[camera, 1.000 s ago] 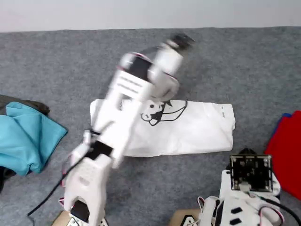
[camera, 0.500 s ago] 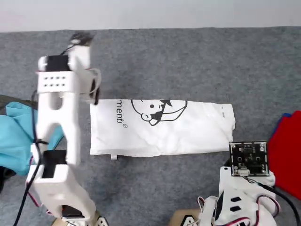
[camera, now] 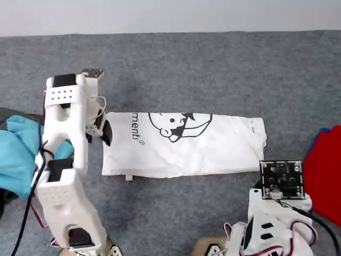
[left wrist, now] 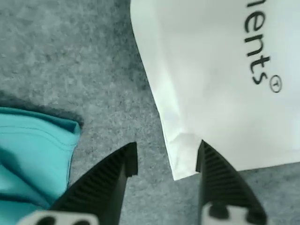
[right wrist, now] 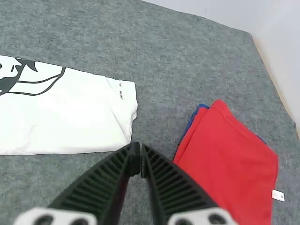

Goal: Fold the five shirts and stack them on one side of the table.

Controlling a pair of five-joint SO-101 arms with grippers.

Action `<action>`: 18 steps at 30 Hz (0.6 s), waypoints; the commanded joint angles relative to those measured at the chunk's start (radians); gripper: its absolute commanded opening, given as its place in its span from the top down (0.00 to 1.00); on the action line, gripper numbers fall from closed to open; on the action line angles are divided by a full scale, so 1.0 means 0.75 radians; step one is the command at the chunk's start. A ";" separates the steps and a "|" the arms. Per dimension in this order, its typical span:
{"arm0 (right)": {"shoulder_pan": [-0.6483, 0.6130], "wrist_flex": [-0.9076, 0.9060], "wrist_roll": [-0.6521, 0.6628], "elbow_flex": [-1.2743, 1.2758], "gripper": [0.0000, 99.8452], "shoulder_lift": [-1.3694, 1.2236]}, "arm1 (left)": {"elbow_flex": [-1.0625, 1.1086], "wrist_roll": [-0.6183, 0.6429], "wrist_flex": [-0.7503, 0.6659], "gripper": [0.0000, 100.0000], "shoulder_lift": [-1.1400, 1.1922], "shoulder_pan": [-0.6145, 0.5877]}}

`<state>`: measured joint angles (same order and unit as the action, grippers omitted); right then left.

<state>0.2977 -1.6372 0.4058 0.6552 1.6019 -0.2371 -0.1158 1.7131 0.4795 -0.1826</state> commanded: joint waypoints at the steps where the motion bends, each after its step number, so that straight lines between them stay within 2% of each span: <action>1: 0.015 -0.005 0.008 -0.006 0.99 0.001 | -0.003 -0.018 -0.059 0.79 0.025 0.012; 11: 0.015 0.007 0.010 -0.006 0.99 0.001 | -0.005 -0.016 -0.170 0.79 0.137 0.104; 18: 0.015 0.007 0.014 -0.006 0.99 0.001 | -0.017 -0.010 -0.217 0.79 0.229 0.082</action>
<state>0.2977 -1.6372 0.4058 0.6552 1.6019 -0.2371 -0.1158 1.5627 0.6559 -0.1120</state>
